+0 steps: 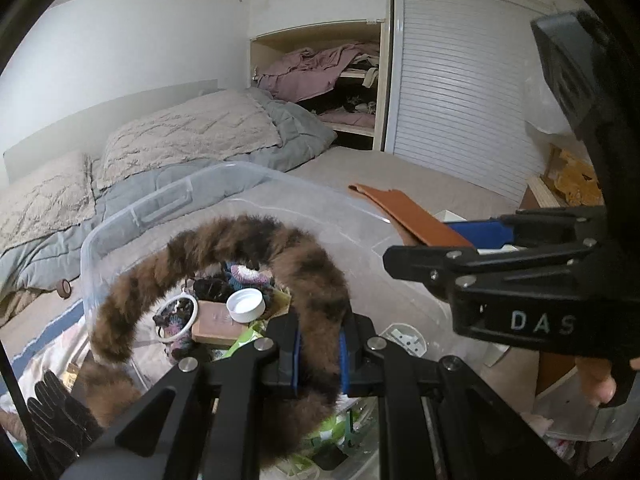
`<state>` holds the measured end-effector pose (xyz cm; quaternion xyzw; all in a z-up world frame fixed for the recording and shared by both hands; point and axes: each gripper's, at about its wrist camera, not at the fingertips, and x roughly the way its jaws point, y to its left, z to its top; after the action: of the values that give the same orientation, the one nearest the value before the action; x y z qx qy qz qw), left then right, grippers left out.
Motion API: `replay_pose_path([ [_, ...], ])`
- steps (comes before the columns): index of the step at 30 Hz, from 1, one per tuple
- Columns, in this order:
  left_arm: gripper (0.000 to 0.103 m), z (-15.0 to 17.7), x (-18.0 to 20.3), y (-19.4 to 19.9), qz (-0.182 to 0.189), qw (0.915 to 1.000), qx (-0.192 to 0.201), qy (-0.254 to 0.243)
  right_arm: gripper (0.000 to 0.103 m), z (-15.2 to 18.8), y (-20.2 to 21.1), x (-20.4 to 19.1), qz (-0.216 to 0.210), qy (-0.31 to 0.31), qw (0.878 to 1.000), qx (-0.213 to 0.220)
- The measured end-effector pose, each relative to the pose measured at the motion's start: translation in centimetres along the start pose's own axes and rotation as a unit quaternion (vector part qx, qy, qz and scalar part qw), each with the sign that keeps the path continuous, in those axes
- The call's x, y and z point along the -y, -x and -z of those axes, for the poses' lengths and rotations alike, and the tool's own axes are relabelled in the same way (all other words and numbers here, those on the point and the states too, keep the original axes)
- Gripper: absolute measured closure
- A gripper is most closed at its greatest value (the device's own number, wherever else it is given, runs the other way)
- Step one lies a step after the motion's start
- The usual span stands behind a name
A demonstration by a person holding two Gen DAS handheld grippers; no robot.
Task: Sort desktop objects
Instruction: 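Carry the fur ring and leather strip over the clear plastic bin with both tools, then open the left tool to drop the fur ring into the bin while the right tool lowers the leather strip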
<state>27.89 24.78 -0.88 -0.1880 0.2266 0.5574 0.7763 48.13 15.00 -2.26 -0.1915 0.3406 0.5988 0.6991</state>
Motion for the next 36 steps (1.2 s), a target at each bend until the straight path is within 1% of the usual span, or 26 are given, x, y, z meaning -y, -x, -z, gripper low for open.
replay_pose_path([
  [7,0.09,-2.8,0.2,0.3,-0.021,0.9991,0.012,-0.033,0.055,0.0,0.4,0.5,-0.007,-0.012,1.0,0.006],
  [11,0.09,-4.2,0.1,-0.4,-0.032,0.9982,0.006,-0.05,0.055,-0.1,0.6,1.2,-0.01,-0.022,1.0,0.01],
  [15,0.09,-5.1,0.6,-0.9,-0.024,0.9973,-0.002,-0.07,0.055,-0.1,0.6,2.1,-0.011,-0.035,0.999,0.013],
  [20,0.09,-4.8,0.7,-2.7,-0.045,0.9926,-0.03,-0.109,0.055,0.1,0.3,2.7,-0.01,-0.042,0.999,0.009],
  [23,0.09,-4.3,0.2,-3.9,-0.055,0.99,-0.054,-0.118,0.055,0.2,0.3,2.8,-0.013,-0.04,0.999,0.008],
  [25,0.09,-4.1,0.1,-4.6,-0.051,0.9894,-0.071,-0.116,0.055,0.3,0.3,2.7,-0.014,-0.04,0.999,0.008],
  [28,0.09,-3.7,0.1,-5.2,-0.037,0.9897,-0.087,-0.108,0.055,0.3,0.2,2.6,-0.015,-0.038,0.999,0.007],
  [32,0.09,-3.6,0.0,-5.8,-0.002,0.9907,-0.106,-0.086,0.055,0.4,0.1,2.7,-0.016,-0.039,0.999,0.004],
  [34,0.09,-3.6,0.1,-6.2,0.006,0.9903,-0.115,-0.077,0.055,0.3,0.0,2.8,-0.016,-0.04,0.999,0.003],
  [36,0.086,-3.5,0.1,-6.6,0.005,0.9893,-0.126,-0.073,0.055,0.3,0.1,2.9,-0.017,-0.041,0.999,0.003],
])
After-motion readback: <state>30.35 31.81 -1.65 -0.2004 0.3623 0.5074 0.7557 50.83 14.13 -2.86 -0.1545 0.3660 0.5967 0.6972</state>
